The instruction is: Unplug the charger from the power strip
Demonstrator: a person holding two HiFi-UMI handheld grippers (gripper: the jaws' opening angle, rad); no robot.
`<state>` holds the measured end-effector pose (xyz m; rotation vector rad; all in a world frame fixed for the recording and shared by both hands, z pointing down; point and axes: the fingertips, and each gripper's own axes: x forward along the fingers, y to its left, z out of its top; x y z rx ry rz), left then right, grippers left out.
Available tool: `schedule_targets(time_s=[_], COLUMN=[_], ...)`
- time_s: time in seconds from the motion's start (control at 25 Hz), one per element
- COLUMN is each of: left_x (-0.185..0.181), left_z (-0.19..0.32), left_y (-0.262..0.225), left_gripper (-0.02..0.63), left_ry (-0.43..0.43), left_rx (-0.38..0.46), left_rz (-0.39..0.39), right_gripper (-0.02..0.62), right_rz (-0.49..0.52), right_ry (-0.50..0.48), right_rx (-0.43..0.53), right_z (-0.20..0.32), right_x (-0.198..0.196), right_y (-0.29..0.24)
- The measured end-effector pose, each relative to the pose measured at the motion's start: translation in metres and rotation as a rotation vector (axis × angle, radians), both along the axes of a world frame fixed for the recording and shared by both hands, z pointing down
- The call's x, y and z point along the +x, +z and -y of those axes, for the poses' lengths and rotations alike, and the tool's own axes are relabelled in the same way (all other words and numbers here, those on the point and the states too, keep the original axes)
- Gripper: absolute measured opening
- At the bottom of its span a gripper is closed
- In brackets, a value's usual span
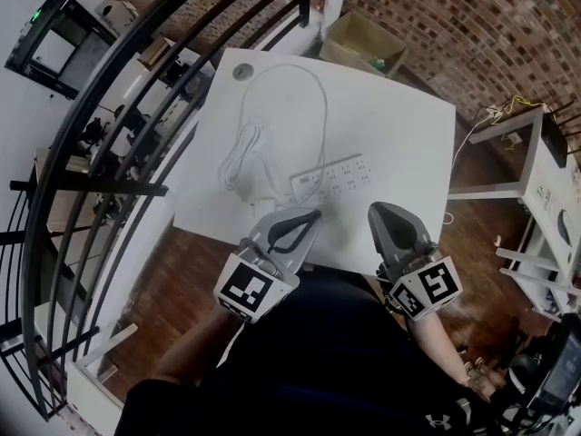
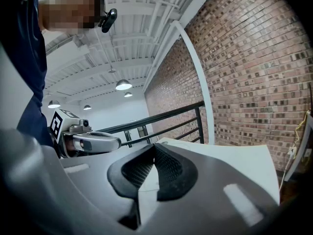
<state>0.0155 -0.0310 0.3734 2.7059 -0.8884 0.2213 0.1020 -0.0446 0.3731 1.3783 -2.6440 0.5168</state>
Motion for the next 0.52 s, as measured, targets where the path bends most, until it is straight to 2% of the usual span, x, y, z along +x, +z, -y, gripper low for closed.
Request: schedule_targets(time_s=[0.2,0.52], left_x=[0.0017,0.0004], left_z=[0.0011,0.0041], left_y=[-0.0009,0.0073], left_gripper=[0.006,0.006], left_ry=[0.006,-0.005], left_rx=[-0.022,0.000], left_rz=[0.011,0.015], right_gripper=[0.011,0.012], right_rz=[-0.001,-0.001], right_ry=[-0.005,-0.019], right_rx=[-0.002,-0.007], right_z=[0.0020,0.0035], right_x=[-0.0003,-0.0036], right_y=[-0.0006,0.0009])
